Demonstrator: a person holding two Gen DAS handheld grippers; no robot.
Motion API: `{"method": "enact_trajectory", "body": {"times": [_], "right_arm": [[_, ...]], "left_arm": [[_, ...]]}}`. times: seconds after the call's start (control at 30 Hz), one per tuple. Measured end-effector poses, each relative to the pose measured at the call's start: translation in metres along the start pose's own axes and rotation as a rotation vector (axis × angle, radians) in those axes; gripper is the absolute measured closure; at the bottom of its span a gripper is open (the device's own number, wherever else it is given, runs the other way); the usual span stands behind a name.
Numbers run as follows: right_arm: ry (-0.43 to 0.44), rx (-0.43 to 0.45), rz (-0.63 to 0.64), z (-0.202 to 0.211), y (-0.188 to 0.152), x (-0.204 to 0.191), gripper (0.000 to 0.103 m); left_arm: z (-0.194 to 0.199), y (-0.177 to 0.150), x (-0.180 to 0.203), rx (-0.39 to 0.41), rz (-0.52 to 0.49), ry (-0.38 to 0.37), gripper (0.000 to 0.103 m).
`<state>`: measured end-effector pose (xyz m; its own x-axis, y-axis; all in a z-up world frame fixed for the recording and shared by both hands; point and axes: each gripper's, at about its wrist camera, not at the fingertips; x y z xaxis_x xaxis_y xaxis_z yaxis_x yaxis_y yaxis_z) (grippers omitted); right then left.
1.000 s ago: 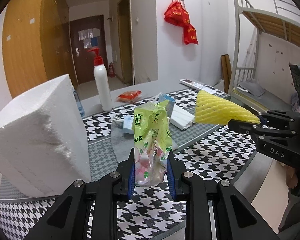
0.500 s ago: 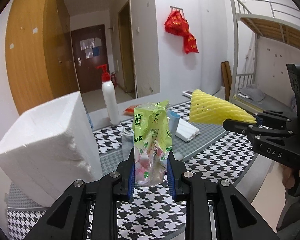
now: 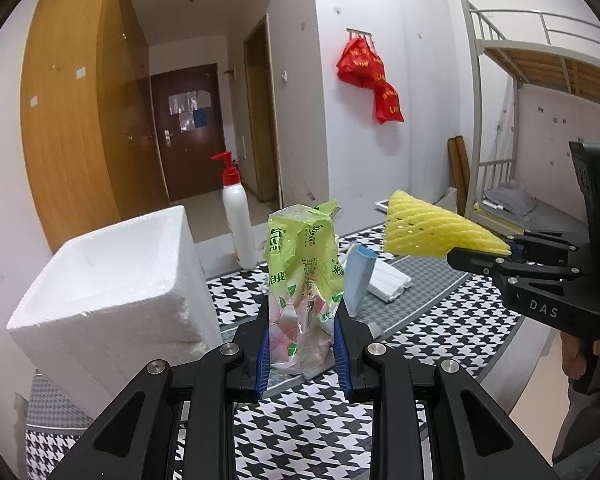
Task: Organize soft objects
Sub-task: 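Lift both held items and carry them over the white foam box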
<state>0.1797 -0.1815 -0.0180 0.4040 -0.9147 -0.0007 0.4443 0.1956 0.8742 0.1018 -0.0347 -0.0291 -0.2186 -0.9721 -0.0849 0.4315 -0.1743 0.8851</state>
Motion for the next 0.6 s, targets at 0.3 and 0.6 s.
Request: {"method": "enact_trajectory", "body": {"times": [0.3,0.6], "right_arm": [[0.017,0.044,-0.01,0.0,0.008,-0.002,0.076],[0.036,0.082,-0.003,0.0,0.017,-0.004,0.076]], "left_arm": [[0.009,0.009,-0.014,0.057,0.008,0.051,0.075],[0.014,0.014,-0.018,0.095,0.006,0.102,0.075]]}}
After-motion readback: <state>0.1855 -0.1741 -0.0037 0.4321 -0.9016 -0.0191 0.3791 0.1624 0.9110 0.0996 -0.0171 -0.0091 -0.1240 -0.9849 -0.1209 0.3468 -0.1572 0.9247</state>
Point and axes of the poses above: each gripper's, at about its wrist camera, not at the fingertips, and z roughly against the way its jaws point, x to its right, y to its top, and after that the axes turned 1 degree about -z, right-handed
